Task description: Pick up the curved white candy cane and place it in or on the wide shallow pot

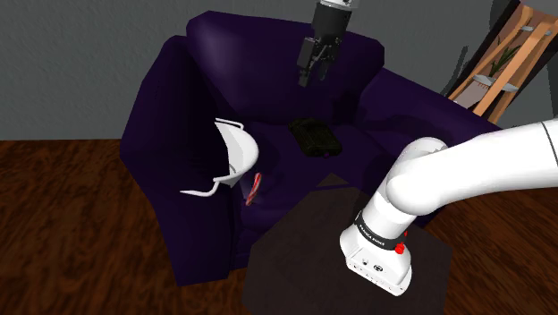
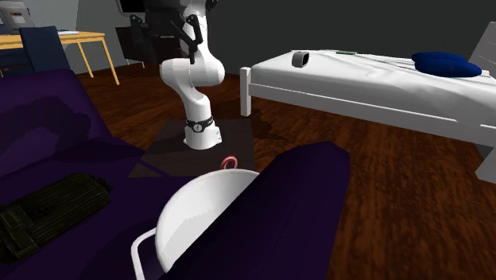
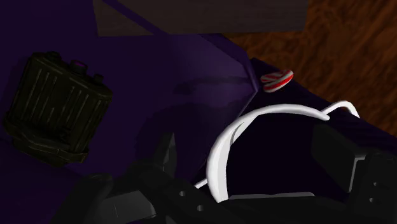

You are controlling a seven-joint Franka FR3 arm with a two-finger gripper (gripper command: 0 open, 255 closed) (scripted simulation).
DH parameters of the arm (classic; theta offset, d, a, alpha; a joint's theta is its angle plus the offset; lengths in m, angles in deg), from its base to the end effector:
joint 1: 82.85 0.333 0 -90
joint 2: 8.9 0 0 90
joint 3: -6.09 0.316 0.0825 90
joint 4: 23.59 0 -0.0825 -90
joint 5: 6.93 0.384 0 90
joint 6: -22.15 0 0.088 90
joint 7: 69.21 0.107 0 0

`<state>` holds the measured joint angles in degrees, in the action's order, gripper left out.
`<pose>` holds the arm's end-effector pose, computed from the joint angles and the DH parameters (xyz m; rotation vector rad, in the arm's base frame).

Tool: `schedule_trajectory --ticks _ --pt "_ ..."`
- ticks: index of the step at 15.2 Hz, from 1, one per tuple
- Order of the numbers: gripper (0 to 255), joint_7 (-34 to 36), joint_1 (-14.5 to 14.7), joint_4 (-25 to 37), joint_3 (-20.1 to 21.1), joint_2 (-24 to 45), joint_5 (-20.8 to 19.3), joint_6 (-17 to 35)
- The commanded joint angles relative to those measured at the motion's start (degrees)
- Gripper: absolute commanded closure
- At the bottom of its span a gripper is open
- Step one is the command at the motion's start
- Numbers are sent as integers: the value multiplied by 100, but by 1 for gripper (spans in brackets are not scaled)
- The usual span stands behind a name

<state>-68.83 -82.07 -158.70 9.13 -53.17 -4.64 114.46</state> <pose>0.3134 0.0298 0.5885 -3.1369 -0.0696 -0.0390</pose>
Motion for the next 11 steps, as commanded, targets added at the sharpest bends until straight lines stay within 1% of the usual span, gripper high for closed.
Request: schedule_trajectory --ticks 1,6,11 --pt "0 0 0 0 0 0 0 0" --pt "0 -70 259 -770 331 106 57 889" --pt "0 -110 517 -1413 684 411 102 1844"
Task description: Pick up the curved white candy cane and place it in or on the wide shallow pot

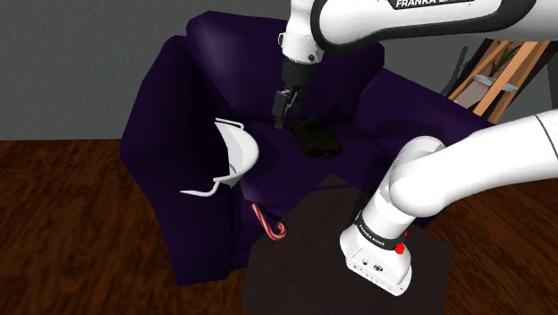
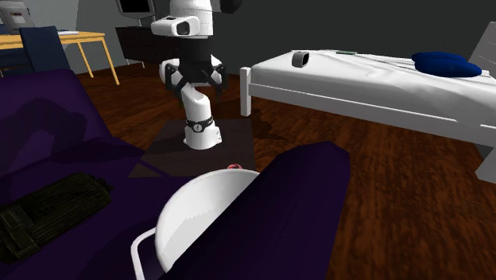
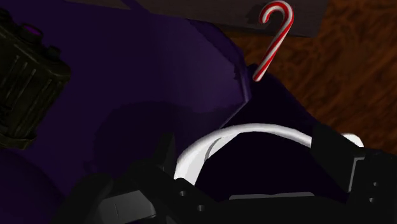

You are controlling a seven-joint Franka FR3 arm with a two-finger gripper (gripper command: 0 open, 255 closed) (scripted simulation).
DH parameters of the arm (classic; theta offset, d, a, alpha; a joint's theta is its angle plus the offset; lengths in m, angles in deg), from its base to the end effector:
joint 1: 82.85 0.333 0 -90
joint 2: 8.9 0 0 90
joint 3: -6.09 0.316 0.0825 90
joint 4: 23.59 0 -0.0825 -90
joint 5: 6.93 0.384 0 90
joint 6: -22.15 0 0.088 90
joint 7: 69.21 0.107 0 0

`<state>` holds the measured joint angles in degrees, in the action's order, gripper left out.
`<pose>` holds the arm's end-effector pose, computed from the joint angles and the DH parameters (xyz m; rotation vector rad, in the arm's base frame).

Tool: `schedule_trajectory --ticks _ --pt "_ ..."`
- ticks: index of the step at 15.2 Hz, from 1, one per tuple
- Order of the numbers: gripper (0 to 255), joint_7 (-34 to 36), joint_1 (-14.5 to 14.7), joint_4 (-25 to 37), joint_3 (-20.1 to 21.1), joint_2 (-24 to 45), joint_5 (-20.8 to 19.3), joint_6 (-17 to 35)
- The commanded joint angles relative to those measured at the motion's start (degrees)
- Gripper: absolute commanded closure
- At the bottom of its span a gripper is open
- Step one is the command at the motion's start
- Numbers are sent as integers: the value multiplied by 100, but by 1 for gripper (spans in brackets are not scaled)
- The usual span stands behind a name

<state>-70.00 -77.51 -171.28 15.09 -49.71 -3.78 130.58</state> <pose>0.3274 0.0909 0.4858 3.0765 0.3251 0.0412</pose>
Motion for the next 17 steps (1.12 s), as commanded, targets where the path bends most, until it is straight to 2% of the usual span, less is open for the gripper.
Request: schedule_trajectory --ticks 1,7,12,17 --pt "0 4 111 -267 161 153 22 432" --pt "0 50 355 -808 637 893 -16 1704" --pt "0 243 416 -1063 1096 1800 -260 2837" --pt "0 349 316 -1180 1175 2150 -405 3295"
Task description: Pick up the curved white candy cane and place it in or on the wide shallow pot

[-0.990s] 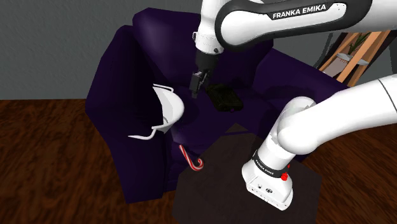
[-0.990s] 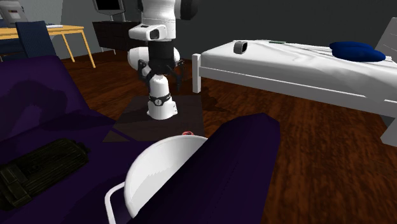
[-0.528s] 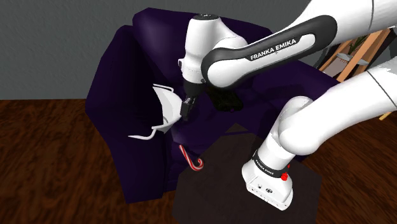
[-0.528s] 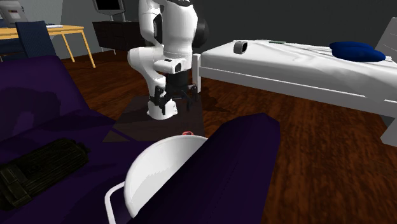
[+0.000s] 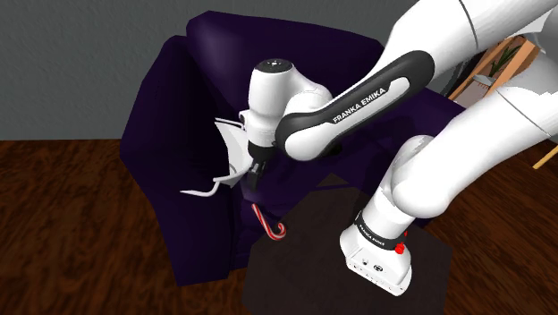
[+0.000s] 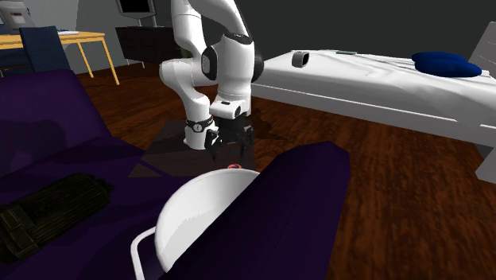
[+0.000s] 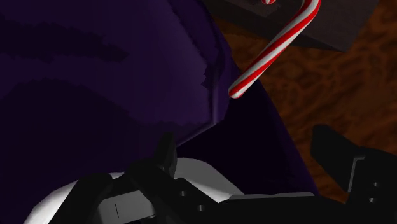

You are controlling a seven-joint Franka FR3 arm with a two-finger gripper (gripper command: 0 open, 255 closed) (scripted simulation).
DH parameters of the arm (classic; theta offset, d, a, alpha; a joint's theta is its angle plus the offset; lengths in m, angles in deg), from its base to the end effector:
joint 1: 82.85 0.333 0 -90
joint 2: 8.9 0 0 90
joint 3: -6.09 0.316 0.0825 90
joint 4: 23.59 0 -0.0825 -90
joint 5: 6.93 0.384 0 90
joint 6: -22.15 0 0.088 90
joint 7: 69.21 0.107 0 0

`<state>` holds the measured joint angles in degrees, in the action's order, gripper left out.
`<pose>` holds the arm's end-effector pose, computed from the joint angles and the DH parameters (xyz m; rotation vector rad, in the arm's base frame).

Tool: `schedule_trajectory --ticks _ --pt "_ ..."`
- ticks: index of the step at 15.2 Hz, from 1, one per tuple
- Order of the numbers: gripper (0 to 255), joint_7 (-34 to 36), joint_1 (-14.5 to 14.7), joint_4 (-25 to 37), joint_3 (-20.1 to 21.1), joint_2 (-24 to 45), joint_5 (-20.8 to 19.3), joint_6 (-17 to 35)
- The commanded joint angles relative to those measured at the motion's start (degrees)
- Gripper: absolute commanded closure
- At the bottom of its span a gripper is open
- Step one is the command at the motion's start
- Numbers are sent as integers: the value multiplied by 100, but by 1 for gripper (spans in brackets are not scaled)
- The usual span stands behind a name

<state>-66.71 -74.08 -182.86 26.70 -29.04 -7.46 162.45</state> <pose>0.3292 0.1733 0.3089 2.9400 0.6821 0.0497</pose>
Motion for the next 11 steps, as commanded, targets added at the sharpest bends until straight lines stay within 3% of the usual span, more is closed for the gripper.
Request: schedule_trajectory --ticks 1,3,11 --pt "0 49 -57 -46 31 165 -77 212" --pt "0 135 -141 -99 78 389 -199 482" --pt "0 135 -140 -99 76 388 -199 481"
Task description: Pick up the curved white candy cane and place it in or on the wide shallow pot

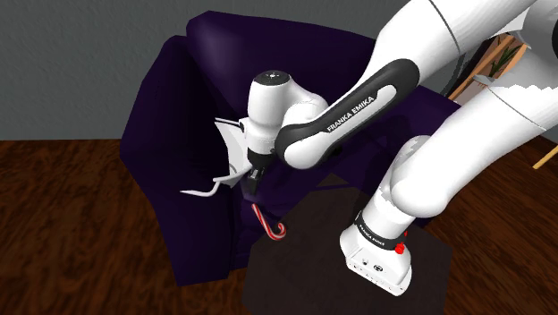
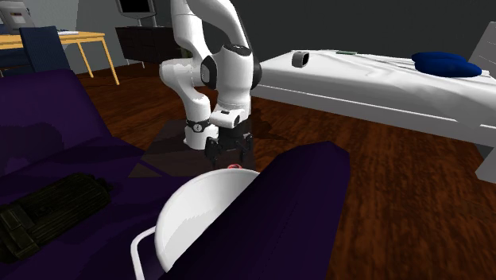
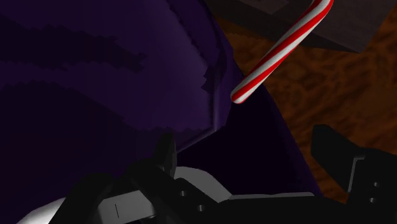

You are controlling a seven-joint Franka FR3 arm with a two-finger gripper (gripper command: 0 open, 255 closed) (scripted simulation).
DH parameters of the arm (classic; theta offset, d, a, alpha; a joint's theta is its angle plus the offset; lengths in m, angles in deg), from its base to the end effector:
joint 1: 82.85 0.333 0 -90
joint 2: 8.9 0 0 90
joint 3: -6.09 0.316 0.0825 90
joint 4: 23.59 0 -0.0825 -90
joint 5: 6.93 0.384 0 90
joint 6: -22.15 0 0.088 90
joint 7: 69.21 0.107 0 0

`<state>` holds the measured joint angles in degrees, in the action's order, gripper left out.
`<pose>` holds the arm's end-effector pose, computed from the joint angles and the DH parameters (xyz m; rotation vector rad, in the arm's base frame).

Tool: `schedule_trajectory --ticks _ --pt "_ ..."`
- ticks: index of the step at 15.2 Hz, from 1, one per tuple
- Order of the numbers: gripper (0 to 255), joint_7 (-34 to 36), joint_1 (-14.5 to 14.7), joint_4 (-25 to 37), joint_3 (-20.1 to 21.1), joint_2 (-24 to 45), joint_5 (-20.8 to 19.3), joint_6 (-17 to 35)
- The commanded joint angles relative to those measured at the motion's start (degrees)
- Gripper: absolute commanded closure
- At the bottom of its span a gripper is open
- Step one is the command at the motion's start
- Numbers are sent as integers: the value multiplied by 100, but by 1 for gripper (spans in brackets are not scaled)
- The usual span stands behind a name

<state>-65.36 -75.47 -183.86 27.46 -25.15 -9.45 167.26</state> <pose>0.3309 0.1707 0.2852 2.9399 0.6838 0.0507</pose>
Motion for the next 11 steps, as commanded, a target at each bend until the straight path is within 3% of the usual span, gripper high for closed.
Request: schedule_trajectory --ticks 1,10,11 --pt "255 0 0 0 0 0 0 0" --pt "255 0 0 0 0 0 0 0" --pt "0 0 0 0 0 0 0 0"
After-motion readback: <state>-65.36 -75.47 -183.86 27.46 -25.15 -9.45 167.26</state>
